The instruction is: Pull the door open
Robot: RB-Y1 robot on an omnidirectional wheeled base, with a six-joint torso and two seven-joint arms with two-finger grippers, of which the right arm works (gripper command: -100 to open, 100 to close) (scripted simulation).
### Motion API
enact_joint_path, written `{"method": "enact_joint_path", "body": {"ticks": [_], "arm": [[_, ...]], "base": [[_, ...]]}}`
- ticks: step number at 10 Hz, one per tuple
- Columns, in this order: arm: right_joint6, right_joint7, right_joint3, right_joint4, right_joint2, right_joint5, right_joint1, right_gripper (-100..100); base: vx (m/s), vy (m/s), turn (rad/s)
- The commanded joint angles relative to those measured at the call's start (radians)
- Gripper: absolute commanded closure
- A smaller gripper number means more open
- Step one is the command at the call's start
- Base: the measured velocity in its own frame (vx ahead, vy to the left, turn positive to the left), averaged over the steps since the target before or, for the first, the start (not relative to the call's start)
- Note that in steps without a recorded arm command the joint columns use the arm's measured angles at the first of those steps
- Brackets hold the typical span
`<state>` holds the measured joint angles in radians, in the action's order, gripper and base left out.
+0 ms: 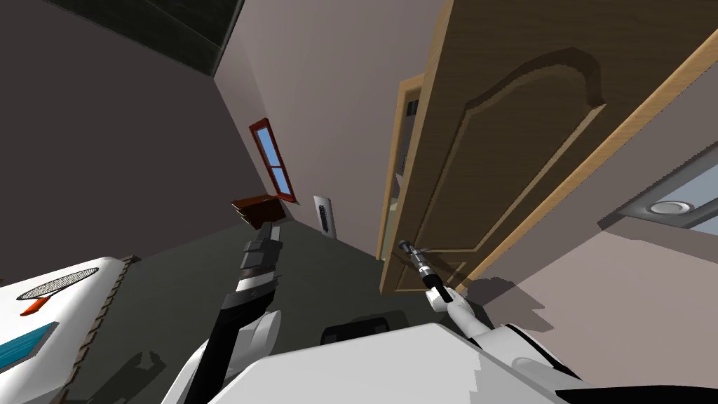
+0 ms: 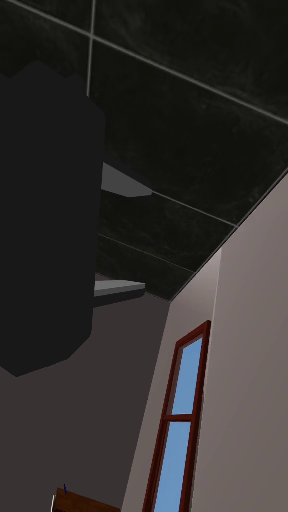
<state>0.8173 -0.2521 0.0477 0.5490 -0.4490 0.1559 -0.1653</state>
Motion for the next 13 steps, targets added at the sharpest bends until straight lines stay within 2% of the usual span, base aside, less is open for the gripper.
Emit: {"method": "enact_joint_path", "body": {"ticks": [1,2,6,8,9,10,13], "arm": [[0.013,-0.008,0.025,-0.005,-0.003,-0.001,-0.002,100],[0.019,-0.016,0.047,0.003,-0.009,0.000,0.001,100],[0.035,-0.037,0.099,0.022,-0.026,0.002,0.009,100],[0.040,-0.043,0.115,0.028,-0.031,0.003,0.011,100],[0.038,-0.043,0.110,0.022,-0.030,0.003,0.010,100],[0.066,-0.064,0.128,0.022,-0.047,0.000,0.029,100],[0.105,-0.090,0.149,0.024,-0.073,-0.003,0.052,100]], "base": [[-0.251,-0.077,0.118],[-0.237,-0.079,0.094],[-0.210,-0.102,0.106],[-0.175,-0.083,0.053],[-0.076,-0.038,0.022],[-0.131,-0.033,0.129],[-0.173,-0.067,0.115]]}}
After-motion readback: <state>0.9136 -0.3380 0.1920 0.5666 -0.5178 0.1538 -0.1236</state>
